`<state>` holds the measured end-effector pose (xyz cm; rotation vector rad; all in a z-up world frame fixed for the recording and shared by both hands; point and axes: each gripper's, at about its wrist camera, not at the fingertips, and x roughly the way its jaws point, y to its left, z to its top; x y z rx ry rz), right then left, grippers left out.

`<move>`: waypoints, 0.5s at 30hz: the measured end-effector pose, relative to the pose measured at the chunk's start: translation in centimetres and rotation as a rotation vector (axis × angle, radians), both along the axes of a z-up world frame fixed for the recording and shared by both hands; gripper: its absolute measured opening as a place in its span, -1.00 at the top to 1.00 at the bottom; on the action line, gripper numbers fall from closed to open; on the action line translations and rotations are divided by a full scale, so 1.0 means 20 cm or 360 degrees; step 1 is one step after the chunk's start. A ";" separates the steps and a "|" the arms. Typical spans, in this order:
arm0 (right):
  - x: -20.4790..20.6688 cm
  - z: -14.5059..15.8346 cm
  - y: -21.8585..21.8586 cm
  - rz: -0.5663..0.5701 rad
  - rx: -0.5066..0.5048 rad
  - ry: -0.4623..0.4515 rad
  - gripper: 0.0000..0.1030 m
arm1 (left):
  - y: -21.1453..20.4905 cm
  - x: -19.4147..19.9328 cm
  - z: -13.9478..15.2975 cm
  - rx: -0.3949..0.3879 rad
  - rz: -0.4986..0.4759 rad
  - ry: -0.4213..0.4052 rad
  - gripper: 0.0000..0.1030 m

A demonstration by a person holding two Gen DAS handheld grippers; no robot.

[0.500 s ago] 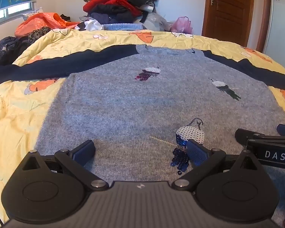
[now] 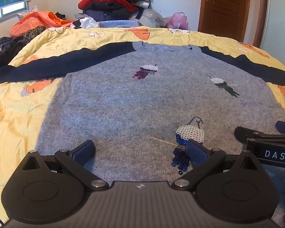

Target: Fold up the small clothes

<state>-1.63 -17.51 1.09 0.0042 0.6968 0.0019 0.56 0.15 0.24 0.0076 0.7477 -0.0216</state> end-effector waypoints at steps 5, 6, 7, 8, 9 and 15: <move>0.00 0.00 0.00 0.0000 0.0000 0.0000 -1.00 | 0.00 -0.01 0.00 -0.0001 0.0000 -0.0003 -1.00; 0.00 0.00 0.00 0.0000 -0.0001 0.0000 -1.00 | 0.00 -0.01 0.00 -0.0001 0.0000 -0.0004 -1.00; 0.00 0.00 0.00 0.0000 -0.0001 0.0000 -1.00 | 0.00 -0.01 0.00 0.0000 0.0000 -0.0004 -1.00; 0.00 0.00 0.00 0.0000 -0.0001 0.0000 -1.00 | 0.00 -0.01 0.00 0.0000 0.0000 -0.0004 -1.00; 0.00 0.00 0.00 0.0000 -0.0001 0.0000 -1.00 | 0.00 -0.01 0.00 0.0000 0.0000 -0.0004 -1.00; 0.00 0.00 0.00 0.0000 -0.0001 0.0000 -1.00 | 0.00 -0.01 0.00 0.0000 -0.0001 -0.0004 -1.00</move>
